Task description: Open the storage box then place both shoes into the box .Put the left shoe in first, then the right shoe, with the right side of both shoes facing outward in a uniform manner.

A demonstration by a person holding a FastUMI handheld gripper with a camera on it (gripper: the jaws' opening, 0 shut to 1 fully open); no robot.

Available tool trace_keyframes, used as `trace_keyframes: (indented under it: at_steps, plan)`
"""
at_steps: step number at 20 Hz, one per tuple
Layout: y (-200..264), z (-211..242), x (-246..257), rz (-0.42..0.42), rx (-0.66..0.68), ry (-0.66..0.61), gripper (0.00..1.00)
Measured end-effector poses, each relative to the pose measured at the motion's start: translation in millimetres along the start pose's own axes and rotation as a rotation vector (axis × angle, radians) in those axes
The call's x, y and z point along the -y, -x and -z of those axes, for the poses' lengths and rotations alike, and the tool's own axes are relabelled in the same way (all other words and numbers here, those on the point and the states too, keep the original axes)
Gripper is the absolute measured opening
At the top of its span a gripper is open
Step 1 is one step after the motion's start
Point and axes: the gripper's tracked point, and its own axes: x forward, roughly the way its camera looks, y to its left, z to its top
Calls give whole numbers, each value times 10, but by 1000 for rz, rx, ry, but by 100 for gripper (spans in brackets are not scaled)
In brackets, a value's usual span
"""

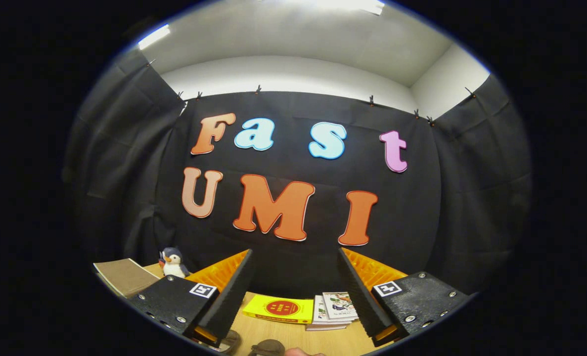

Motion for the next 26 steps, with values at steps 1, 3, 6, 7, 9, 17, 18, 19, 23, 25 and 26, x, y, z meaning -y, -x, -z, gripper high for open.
trace_keyframes:
  at_steps: [1,3,6,7,9,17,18,19,23,25,26]
  plan:
    - [-2,77,-67,-26,-26,-12,99]
    - [-29,207,-269,-82,-76,-52,99]
    - [-68,406,-634,-179,-144,-130,99]
    - [-74,475,-776,-219,-172,-154,99]
    - [-72,689,-1088,-298,-243,-213,99]
    - [28,1571,-2340,-574,-550,-492,98]
    - [47,1680,-2466,-595,-586,-511,98]
    - [74,1770,-2594,-617,-618,-527,98]
    - [281,2054,-3168,-789,-769,-624,98]
    - [430,2198,-3428,-875,-856,-687,99]
    - [473,2279,-3522,-905,-901,-720,99]
